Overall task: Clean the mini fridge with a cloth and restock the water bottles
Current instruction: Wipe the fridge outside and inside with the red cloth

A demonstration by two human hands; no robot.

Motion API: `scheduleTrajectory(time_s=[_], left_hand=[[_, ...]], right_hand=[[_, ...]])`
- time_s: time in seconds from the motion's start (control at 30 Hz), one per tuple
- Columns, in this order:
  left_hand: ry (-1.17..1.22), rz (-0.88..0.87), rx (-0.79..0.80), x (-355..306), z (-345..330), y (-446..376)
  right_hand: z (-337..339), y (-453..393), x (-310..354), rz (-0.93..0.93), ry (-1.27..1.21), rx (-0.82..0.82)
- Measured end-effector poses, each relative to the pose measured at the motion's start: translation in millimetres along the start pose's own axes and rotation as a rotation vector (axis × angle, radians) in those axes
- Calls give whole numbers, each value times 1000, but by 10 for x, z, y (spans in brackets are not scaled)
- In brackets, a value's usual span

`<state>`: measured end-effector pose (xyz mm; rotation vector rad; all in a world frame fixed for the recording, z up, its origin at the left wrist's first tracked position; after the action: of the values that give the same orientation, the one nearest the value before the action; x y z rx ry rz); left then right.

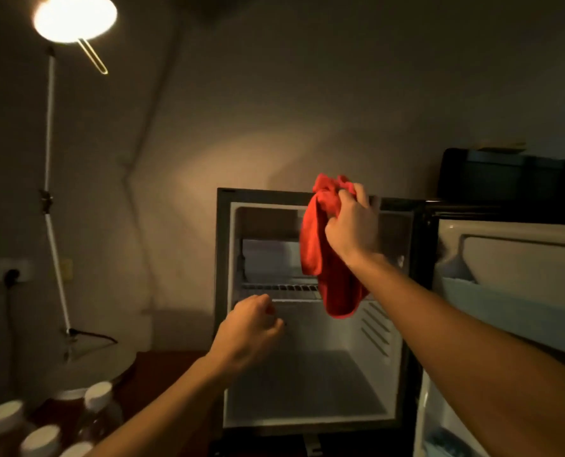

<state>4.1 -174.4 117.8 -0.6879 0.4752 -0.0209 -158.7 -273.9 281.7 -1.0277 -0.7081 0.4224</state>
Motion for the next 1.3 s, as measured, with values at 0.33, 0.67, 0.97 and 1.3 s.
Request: scheduleTrajectory(time_s=[0.33,0.67,0.97,1.3], left_hand=[[47,63,37,313,-159,122],[101,50,141,60,-651,131],[47,-10,135,-131,-868,116],[74,-46,156,-173,-1003,71]], right_hand=[[-534,423,1752,395,-33,96],[-99,96,331,216,259,181],[306,0,-581,72,438,54],[249,-60,-529,136,751,190]])
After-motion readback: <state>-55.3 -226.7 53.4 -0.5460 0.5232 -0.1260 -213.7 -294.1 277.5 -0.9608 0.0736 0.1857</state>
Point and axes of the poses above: each hand's wrist, its own y-axis away from the middle knuckle, its own z-axis out of the back of the hand, x = y × z, the point moved 10 cm from there along -y, towards the middle knuckle, and after that the axes turned 4 degrees about -z, right-handed, at the moved point
